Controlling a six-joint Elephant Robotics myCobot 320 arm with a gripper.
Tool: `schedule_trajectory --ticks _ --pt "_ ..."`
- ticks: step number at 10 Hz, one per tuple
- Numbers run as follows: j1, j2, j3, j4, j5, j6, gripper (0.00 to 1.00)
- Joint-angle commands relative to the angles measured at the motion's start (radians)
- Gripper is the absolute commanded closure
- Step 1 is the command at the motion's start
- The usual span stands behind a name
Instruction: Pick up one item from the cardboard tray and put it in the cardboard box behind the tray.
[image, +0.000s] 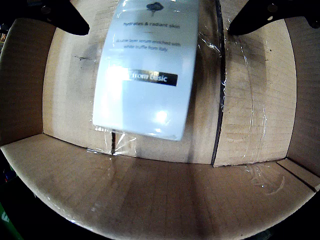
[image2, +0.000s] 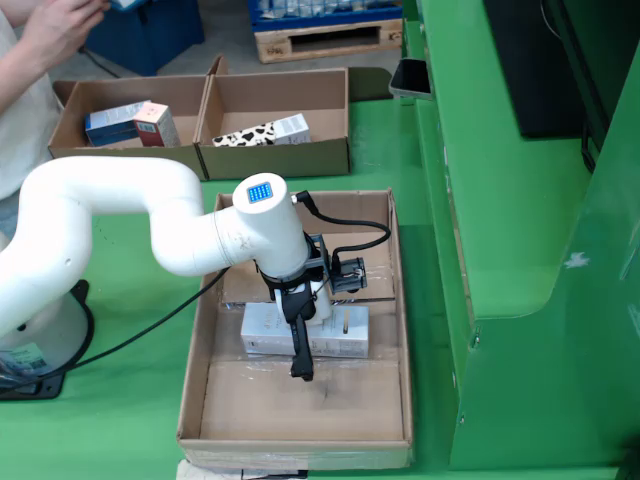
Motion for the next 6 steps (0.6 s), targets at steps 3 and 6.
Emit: schedule_trajectory --ticks 3,6 --pt "-0.002 0.029 0.022 0.010 0.000 0.002 0.40" --pt "-0.002 0.029 0.022 0.010 0.000 0.002 0.70"
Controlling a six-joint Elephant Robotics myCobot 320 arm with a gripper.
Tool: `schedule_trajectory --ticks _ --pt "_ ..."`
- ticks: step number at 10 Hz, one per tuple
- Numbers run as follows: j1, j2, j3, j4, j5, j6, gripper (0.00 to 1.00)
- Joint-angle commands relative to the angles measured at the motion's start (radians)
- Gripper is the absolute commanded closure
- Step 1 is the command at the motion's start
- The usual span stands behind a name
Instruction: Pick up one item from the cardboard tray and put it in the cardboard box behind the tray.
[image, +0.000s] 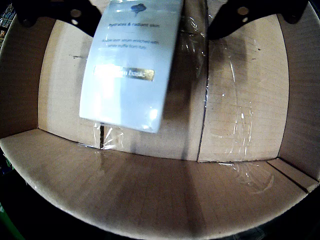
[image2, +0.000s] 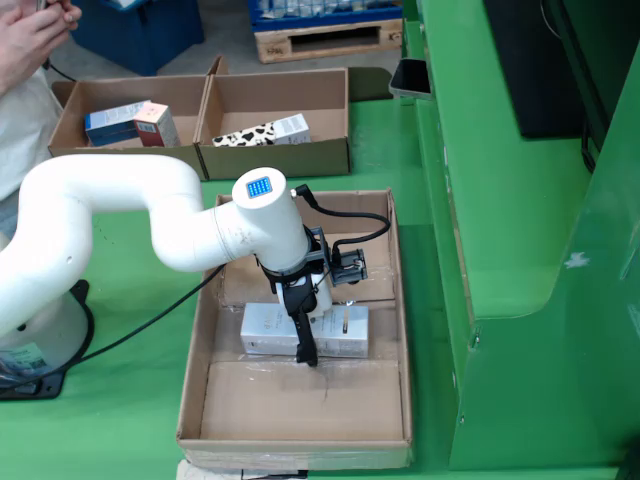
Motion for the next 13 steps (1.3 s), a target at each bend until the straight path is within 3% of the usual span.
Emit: schedule_trajectory --ticks 1,3,13 --pt "-0.009 0.029 0.021 0.009 -0.011 0.002 0.80" --pt "-0.009 0.029 0.021 0.009 -0.011 0.002 1.00" --pt "-0.009 0.029 0.021 0.009 -0.011 0.002 1.00"
